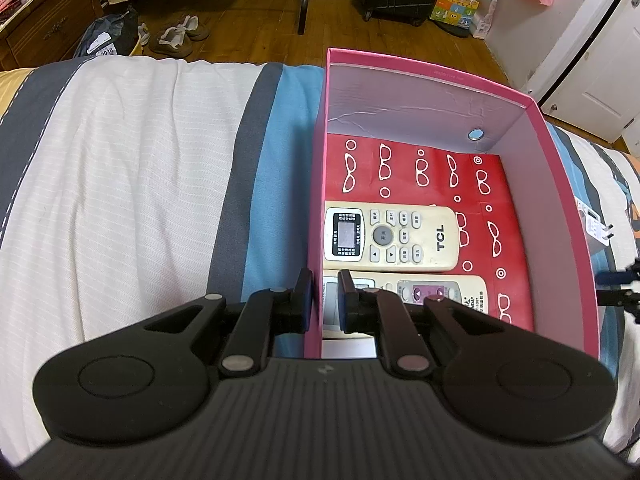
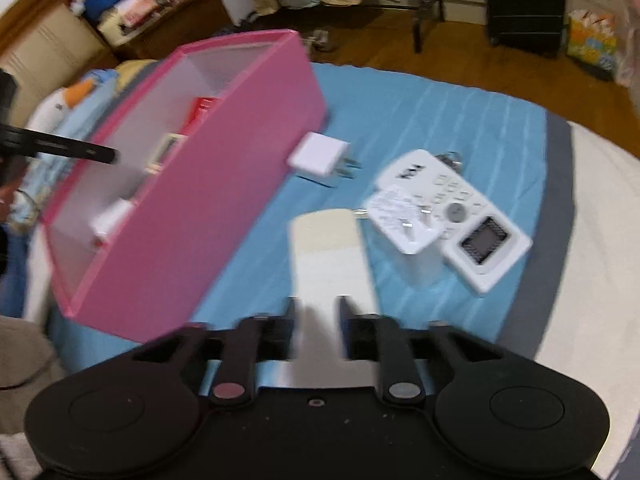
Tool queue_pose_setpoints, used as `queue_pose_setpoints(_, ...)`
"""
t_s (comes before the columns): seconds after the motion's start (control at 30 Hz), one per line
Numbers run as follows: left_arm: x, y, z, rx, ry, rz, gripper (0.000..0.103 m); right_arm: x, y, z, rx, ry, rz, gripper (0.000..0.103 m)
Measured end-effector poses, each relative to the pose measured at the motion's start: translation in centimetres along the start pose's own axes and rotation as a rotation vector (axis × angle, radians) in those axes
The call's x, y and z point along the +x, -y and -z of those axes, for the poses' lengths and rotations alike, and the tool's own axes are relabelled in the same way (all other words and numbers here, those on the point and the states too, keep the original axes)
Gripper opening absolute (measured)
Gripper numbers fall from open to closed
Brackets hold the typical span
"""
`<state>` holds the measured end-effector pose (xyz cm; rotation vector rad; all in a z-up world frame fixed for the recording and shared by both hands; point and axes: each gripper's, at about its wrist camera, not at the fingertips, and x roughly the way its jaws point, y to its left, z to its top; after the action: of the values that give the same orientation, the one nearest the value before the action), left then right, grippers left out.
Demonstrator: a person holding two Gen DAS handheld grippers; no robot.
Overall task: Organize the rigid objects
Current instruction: 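Lift the long white remote off the bed with the right tool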
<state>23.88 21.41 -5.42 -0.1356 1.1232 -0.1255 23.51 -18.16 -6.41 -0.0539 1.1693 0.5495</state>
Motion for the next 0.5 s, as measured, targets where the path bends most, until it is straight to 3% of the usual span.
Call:
queue_pose_setpoints(0.07, 0.0, 0.0, 0.0, -0.001, 0.000, 0.000, 0.010, 0.7, 1.2, 0.2, 0.041, -0.016, -0.011, 0.051)
queue_pose_setpoints(0.17, 0.0, 0.0, 0.0, 0.001, 0.000, -0.001, 0.010, 2.1, 3.3, 0.7, 0.201, -0.043, -0.136, 0.064)
queue_pose_setpoints(0.23, 0.0, 0.0, 0.0, 0.001, 0.000, -0.002, 0.010, 2.5, 4.2, 1.1, 0.298, -0.013, -0.170, 0.067)
queue_pose_setpoints(0.5, 0.0, 0.0, 0.0, 0.001, 0.000, -0.001, 0.011, 1.7, 0.1, 1.1, 0.070, -0.015, -0.004, 0.060)
